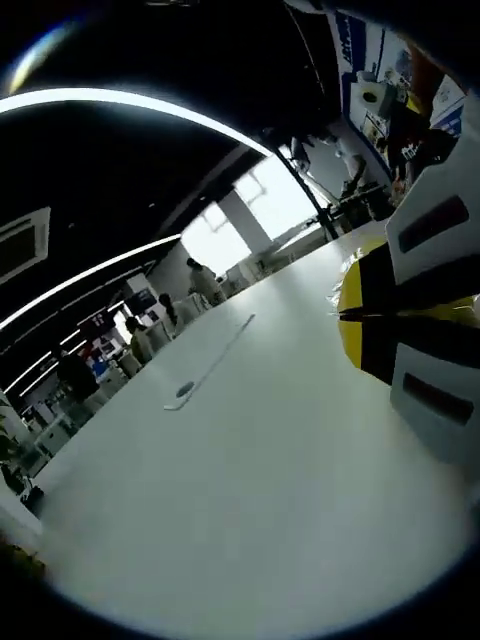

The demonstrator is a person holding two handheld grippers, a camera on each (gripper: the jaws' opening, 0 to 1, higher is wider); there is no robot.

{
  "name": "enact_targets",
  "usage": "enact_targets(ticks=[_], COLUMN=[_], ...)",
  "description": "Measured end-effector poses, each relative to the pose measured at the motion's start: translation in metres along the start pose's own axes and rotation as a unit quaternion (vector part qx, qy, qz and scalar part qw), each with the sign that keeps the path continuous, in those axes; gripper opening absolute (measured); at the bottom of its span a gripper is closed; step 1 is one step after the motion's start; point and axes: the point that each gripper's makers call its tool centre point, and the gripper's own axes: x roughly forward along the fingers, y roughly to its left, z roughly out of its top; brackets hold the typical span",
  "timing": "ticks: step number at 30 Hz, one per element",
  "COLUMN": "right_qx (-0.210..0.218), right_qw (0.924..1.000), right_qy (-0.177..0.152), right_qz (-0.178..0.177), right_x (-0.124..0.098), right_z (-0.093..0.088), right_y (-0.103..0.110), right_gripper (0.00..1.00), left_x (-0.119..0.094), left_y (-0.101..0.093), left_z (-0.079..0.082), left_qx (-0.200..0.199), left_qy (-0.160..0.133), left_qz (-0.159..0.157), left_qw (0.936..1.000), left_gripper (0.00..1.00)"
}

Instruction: Compare the silicone blocks by pressing each to a similar depth, holding the contact briefly, and releasing to observe deformation and rebound differences across the visible hardness samples.

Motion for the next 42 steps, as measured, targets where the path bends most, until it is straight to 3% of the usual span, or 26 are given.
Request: enact_targets(ticks=[7,13,18,25,30,31,32,33,39,42], right_qx=[-0.007,-0.016,-0.024,-0.037,-0.049,-0.051,-0.056,-0.060,-0.081,-0.093], right_qw=[0.9999,0.9995,0.9988,0.9969,0.9951,0.9947,0.9942,0.9937,0.9891,0.9860], right_qy=[-0.013,-0.028,-0.041,-0.067,-0.082,-0.085,-0.087,-0.090,-0.106,-0.114], right_qz=[0.003,0.007,0.009,0.016,0.023,0.025,0.028,0.030,0.062,0.079], right_x=[-0.007,-0.014,-0.025,-0.041,-0.052,-0.054,-0.056,-0.058,-0.069,-0.073], right_z=[0.005,0.011,0.014,0.024,0.030,0.031,0.033,0.034,0.049,0.062], right_y=[0.006,0.013,0.020,0.029,0.036,0.037,0.039,0.040,0.050,0.055], right_gripper=[0.70,0.70,0.69,0.69,0.69,0.69,0.68,0.68,0.65,0.65], left_x=[-0.006,-0.011,-0.014,-0.019,-0.030,-0.032,-0.036,-0.039,-0.055,-0.063], left_y=[-0.024,-0.048,-0.075,-0.110,-0.136,-0.141,-0.149,-0.159,-0.193,-0.212], left_z=[0.017,0.013,0.003,-0.004,0.007,0.010,0.012,0.014,0.019,0.018], left_qx=[0.093,0.160,0.232,0.255,0.260,0.257,0.226,0.217,0.261,0.295], left_qy=[0.003,0.029,0.054,0.058,0.042,0.040,0.041,0.037,0.035,0.044], left_qz=[0.003,0.010,0.020,0.009,0.002,0.002,0.004,-0.008,-0.019,-0.030], left_qw=[0.9956,0.9866,0.9709,0.9652,0.9647,0.9656,0.9732,0.9755,0.9645,0.9541], left_gripper=[0.00,0.00,0.00,0.00,0.00,0.00,0.00,0.00,0.00,0.00])
